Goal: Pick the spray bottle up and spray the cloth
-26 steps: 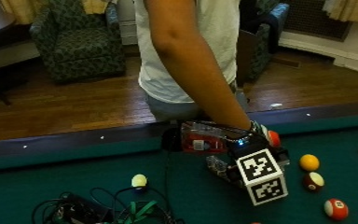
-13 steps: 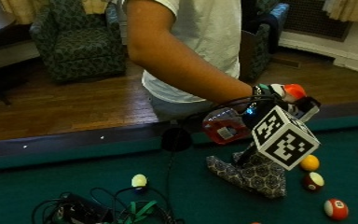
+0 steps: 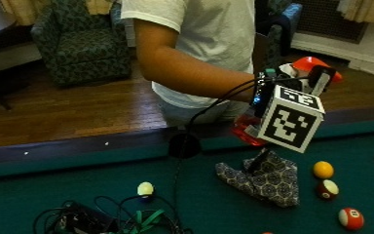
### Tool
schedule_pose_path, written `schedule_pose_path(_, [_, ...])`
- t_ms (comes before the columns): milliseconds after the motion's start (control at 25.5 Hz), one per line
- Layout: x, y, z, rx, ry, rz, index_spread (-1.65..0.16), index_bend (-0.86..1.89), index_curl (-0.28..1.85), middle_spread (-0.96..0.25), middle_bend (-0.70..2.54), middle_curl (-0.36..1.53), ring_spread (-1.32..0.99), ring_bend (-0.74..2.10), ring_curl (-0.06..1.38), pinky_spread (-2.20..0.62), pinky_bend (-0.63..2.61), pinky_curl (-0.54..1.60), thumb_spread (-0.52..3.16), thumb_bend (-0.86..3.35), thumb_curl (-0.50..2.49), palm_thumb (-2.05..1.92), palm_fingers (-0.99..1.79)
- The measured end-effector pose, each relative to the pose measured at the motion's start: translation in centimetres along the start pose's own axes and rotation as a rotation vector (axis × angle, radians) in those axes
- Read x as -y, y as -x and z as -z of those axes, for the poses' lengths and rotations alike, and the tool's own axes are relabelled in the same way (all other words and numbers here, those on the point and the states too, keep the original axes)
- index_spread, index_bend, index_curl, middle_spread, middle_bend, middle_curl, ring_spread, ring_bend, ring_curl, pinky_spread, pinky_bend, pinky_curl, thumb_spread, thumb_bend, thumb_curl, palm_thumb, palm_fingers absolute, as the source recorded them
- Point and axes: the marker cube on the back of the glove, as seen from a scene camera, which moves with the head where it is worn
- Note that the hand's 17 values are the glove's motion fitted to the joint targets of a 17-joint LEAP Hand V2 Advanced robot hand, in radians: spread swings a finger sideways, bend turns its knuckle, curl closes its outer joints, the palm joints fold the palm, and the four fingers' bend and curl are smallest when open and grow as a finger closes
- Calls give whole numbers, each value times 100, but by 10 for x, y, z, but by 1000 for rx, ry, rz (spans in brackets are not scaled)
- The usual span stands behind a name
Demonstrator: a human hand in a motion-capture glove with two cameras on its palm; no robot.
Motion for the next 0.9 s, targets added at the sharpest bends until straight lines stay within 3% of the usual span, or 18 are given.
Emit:
schedule_pose_path(353, [25, -9, -13, -52, -144, 162, -28, 35, 66, -21, 57, 59, -21, 69, 51, -29, 46, 44, 31, -3, 86, 91, 133])
schedule_pose_path(902, [118, -61, -11, 2, -198, 212, -29, 36, 66, -21, 57, 59, -21, 70, 51, -30, 45, 44, 29, -3, 87, 92, 134])
